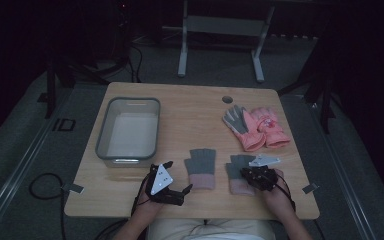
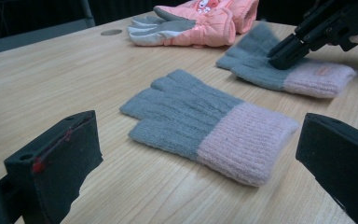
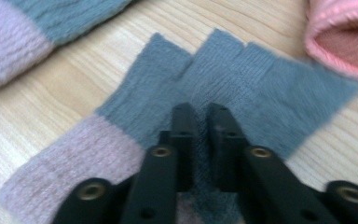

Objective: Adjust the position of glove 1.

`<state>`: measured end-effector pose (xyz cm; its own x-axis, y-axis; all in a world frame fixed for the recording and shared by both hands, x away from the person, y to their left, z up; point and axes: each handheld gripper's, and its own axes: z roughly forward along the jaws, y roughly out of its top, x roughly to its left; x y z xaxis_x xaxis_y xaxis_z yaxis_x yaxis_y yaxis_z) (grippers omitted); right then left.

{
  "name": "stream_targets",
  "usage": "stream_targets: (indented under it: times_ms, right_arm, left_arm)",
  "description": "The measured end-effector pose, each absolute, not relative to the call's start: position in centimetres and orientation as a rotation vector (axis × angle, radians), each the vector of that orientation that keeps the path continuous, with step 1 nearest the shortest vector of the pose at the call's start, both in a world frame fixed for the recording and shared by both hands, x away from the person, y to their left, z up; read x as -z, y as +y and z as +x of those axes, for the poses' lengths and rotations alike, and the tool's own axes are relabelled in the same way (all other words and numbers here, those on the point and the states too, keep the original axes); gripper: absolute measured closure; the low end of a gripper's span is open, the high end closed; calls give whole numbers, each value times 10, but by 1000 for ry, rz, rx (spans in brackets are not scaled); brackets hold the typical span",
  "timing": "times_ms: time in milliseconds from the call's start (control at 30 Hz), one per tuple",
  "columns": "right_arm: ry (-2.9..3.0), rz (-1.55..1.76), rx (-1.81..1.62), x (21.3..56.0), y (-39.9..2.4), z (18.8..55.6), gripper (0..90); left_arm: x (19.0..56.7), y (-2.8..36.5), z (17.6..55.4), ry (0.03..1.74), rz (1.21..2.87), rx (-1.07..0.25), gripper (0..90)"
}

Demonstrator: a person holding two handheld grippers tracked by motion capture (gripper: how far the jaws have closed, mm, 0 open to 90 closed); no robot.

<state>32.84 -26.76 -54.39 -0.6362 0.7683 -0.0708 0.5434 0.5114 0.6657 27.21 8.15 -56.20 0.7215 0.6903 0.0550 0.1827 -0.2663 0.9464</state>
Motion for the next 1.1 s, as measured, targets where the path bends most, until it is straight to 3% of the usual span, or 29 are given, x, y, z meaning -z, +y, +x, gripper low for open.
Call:
stream_targets:
  times_ms: [467,1100]
  right_arm:
    - [2341,1081,-1126,476,-240,343,854]
    - [2458,1051,-1150,496,-161,352,853]
  left_arm:
    - [562,82,271,677,1806,-566,0]
    - [562,84,272,683,1801,-542,0]
